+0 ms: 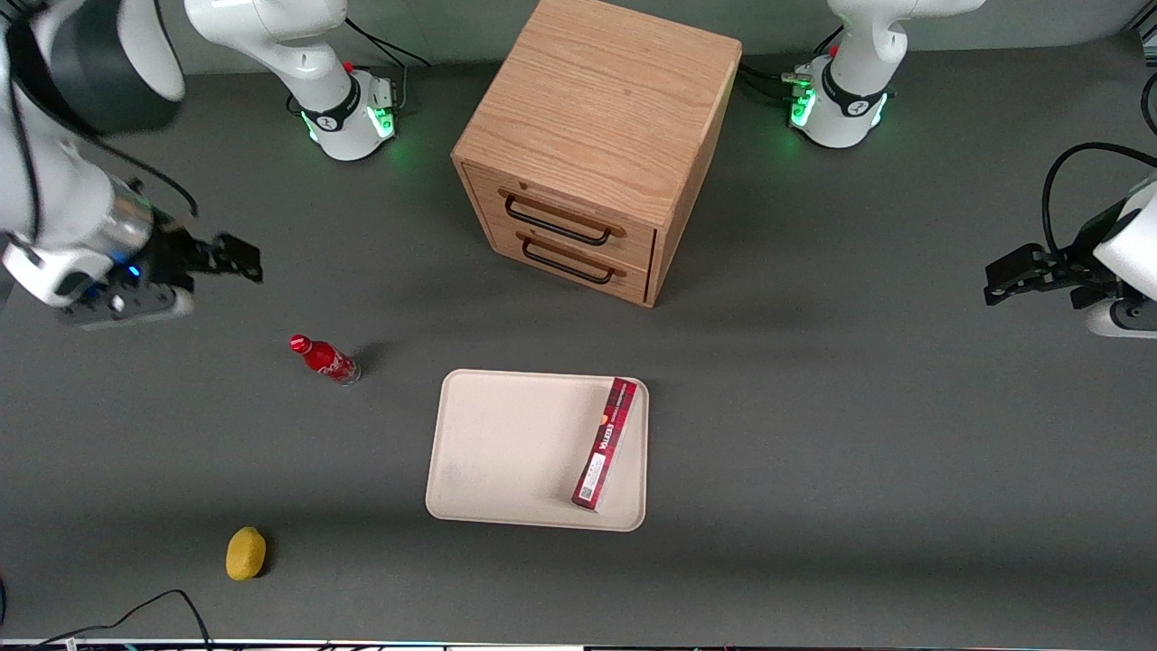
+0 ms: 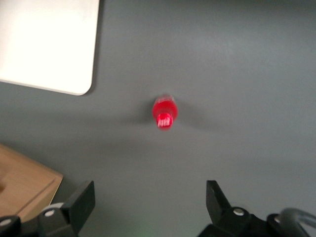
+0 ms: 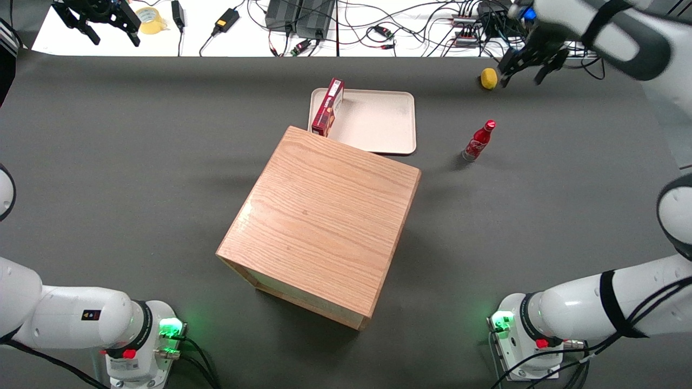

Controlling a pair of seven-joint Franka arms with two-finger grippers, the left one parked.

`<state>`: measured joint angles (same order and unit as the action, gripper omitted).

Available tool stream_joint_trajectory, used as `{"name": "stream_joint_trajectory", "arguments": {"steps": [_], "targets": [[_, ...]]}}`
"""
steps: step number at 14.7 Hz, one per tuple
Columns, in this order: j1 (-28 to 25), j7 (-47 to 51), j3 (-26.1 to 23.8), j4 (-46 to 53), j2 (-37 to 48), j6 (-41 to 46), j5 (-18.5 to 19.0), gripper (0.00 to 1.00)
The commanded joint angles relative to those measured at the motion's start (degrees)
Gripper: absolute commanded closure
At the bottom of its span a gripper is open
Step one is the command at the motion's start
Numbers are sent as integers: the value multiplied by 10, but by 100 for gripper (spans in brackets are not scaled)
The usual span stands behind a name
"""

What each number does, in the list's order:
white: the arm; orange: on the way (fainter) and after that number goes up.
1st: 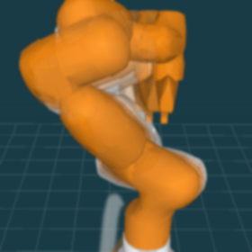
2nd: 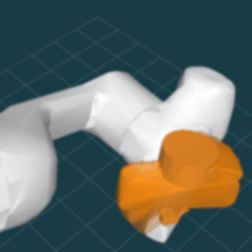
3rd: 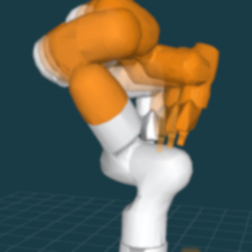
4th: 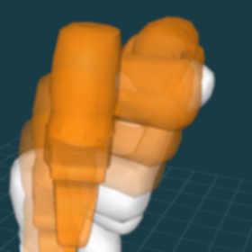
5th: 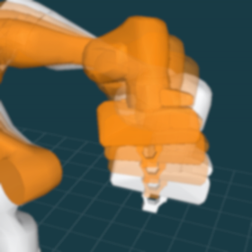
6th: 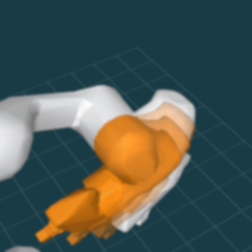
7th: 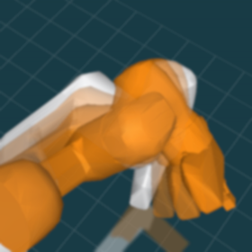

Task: Place coke bottle on tray
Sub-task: 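Move the right gripper down toward the red Coca-Cola bottle, then close the right gripper around the bottle's neck and lift it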

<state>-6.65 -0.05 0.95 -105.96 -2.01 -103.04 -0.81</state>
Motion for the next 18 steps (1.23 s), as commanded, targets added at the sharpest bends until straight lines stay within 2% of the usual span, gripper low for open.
{"name": "stream_joint_trajectory", "arguments": {"steps": [1,8,11,12,13,17,18], "targets": [[8,-21,-2,-101,0,-128,0,0],[9,-23,-1,-216,-30,-334,1,1],[9,-24,-1,-233,-32,-352,2,3],[11,-24,-1,-240,-31,-356,2,7],[11,-24,-1,-241,-31,-357,2,14],[11,-29,-1,-241,-27,-353,3,85],[11,-31,-1,-241,-26,-349,3,100]]}}
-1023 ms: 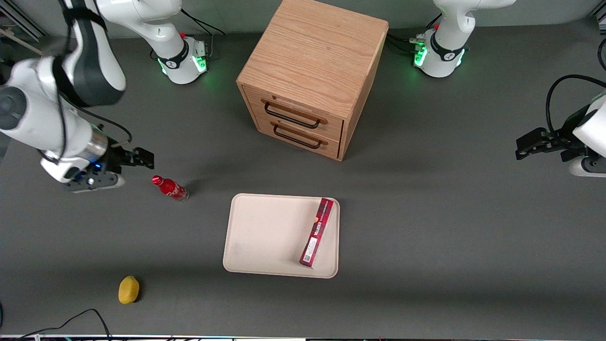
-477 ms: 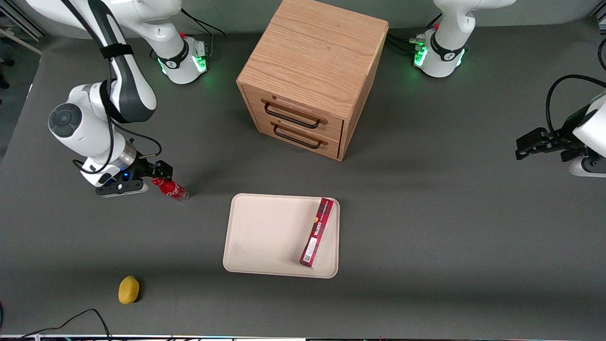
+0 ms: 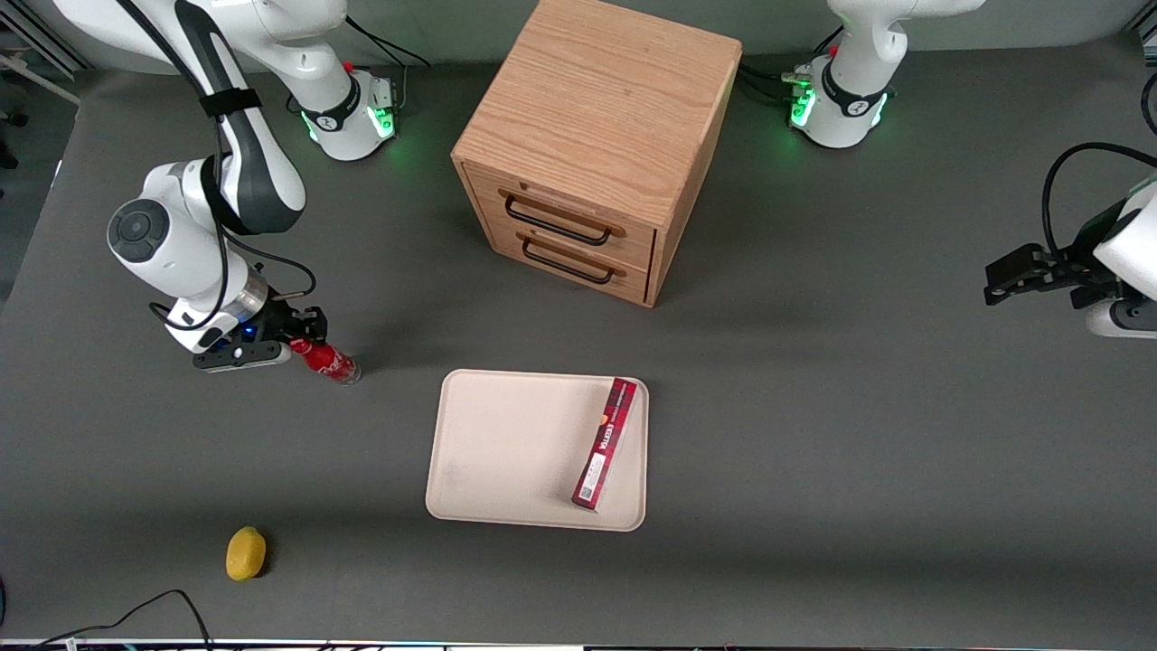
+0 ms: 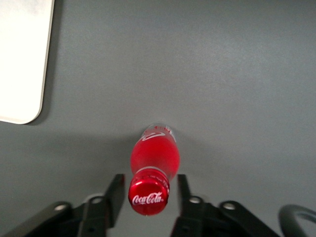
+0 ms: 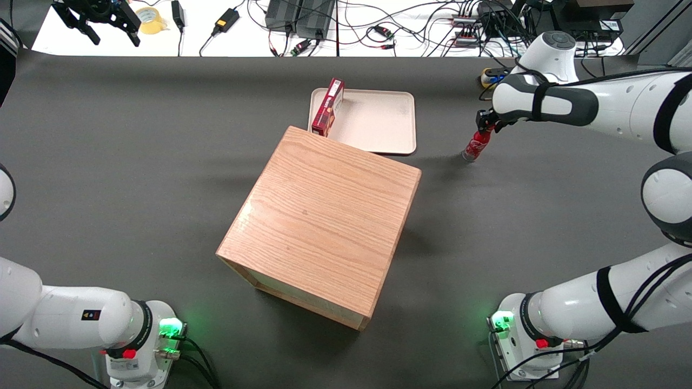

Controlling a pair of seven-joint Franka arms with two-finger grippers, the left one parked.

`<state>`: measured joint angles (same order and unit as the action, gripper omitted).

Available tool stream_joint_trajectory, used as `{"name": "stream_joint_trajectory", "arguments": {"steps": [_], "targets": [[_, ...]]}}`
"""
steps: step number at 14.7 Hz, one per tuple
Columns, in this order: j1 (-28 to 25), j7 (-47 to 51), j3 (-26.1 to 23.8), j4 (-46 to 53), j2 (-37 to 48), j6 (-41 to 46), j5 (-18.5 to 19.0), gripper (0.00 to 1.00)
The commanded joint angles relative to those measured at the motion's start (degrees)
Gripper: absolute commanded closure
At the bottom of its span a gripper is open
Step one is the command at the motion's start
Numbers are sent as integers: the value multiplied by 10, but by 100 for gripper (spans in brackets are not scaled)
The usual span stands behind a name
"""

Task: Place coke bottle on tray
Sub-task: 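Close the right gripper around the bottle's neck and lift it, then carry the held bottle over the cream tray beside the red box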

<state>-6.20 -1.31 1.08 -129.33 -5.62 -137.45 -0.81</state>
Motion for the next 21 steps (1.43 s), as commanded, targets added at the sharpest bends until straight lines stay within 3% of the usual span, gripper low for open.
{"name": "stream_joint_trajectory", "arguments": {"steps": [1,6,12,16,18,21], "targets": [[7,-19,-2,-6,12,2,5,100],[8,-30,-2,21,42,77,9,100],[10,-26,-2,293,54,452,7,100],[11,-18,-2,491,1,628,3,100],[8,-12,-3,576,-50,677,2,100],[-1,53,-10,608,-99,673,3,100]]}}
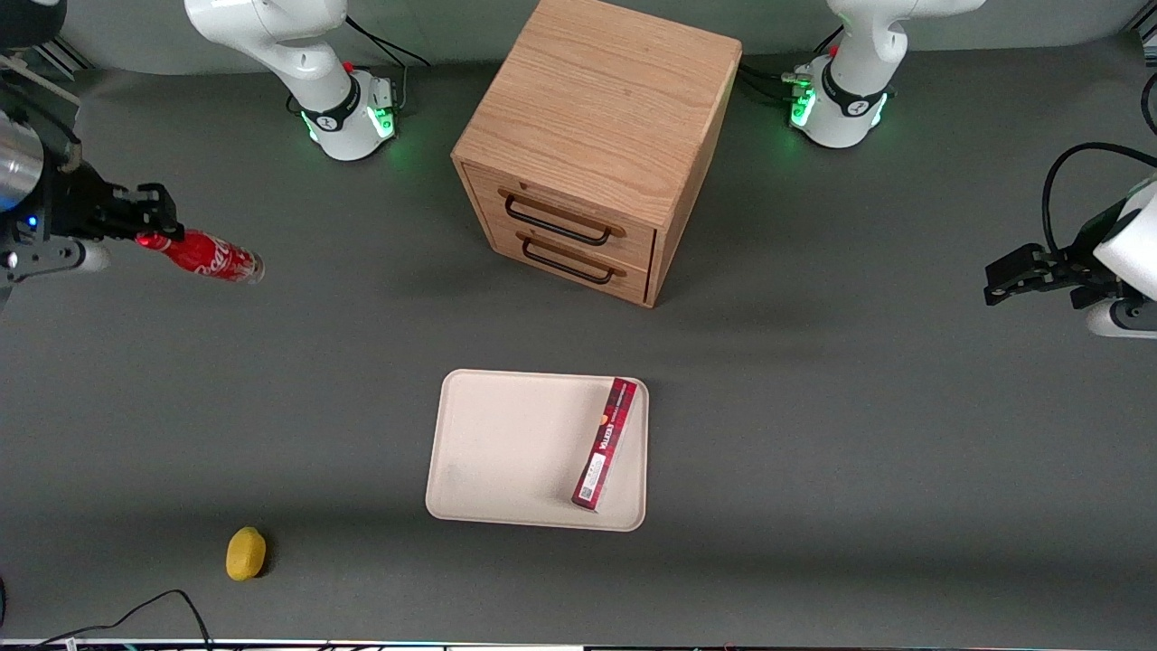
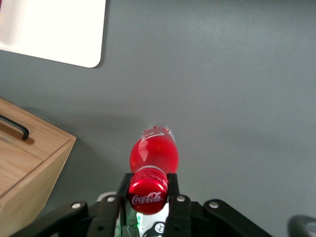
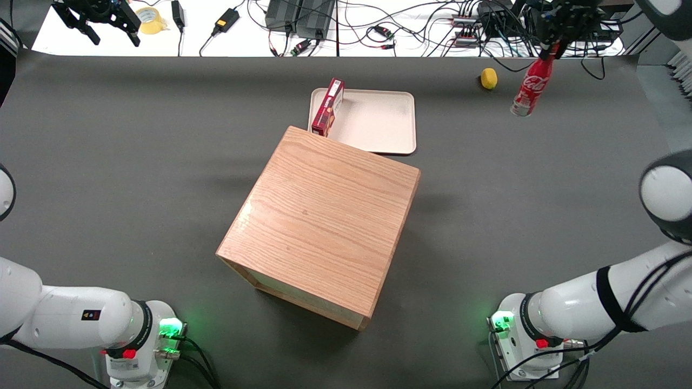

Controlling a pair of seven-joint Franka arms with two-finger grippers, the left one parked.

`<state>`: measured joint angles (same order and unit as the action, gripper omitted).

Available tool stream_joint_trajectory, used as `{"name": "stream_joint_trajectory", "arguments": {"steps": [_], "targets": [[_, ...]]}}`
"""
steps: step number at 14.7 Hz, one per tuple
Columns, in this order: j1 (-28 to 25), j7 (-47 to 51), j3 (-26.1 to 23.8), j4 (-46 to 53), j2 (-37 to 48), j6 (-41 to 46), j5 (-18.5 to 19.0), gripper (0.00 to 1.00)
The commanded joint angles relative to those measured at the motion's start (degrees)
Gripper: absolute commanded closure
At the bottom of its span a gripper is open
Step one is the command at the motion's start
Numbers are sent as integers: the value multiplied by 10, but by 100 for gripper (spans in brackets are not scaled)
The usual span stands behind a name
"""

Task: Place coke bottle on tray
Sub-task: 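Carry the held bottle over the cream tray beside the red box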

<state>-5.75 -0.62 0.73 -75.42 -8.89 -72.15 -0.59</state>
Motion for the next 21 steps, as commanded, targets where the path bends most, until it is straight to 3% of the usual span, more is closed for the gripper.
{"name": "stream_joint_trajectory", "arguments": {"steps": [1,7,13,18,21], "targets": [[-15,62,-8,85,-89,16,0,100],[-107,249,-10,172,-219,-89,-25,100],[-150,367,-10,204,-318,-232,-29,100],[-161,387,-6,202,-365,-292,-25,100],[-167,389,-6,195,-381,-324,-1,100]]}}
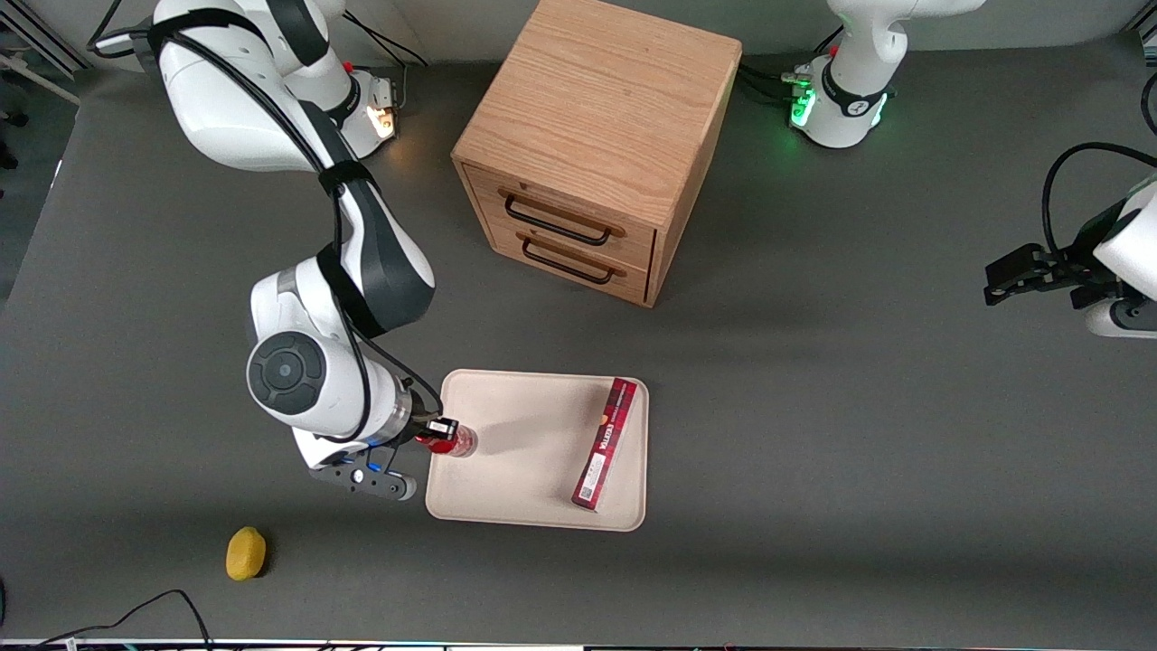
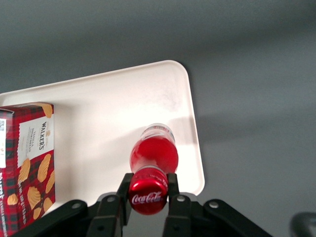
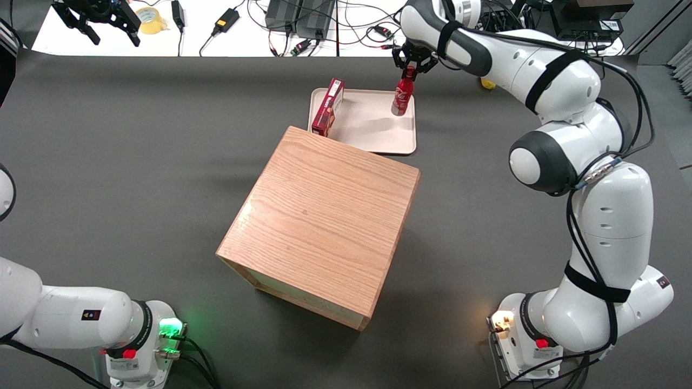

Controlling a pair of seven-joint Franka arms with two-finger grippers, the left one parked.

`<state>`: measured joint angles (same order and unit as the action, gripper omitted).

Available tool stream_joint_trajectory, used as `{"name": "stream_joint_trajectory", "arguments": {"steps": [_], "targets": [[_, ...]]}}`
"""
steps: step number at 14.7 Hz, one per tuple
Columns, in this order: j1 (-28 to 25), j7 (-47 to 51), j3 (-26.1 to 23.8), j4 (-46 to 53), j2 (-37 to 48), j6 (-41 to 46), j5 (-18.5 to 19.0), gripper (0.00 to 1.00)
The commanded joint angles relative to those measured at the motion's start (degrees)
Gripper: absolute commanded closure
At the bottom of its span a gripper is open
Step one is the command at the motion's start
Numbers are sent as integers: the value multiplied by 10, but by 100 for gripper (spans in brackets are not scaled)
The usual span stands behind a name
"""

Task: Place coke bottle on tray

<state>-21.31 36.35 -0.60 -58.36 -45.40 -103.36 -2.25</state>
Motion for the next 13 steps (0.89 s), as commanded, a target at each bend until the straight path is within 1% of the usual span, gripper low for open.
{"name": "stream_joint_trajectory", "arguments": {"steps": [1,5,8,9,10,11,12,13], "targets": [[-12,20,7,25,-25,-23,29,100],[-12,20,10,24,-46,-64,36,100],[-8,18,10,22,-53,-82,48,100],[-8,16,10,21,-53,-83,47,67],[-5,14,10,21,-51,-83,47,7],[-5,14,9,21,-47,-82,47,0],[-4,14,8,12,-38,-75,47,0],[-4,14,7,-25,-10,-71,47,0]]}}
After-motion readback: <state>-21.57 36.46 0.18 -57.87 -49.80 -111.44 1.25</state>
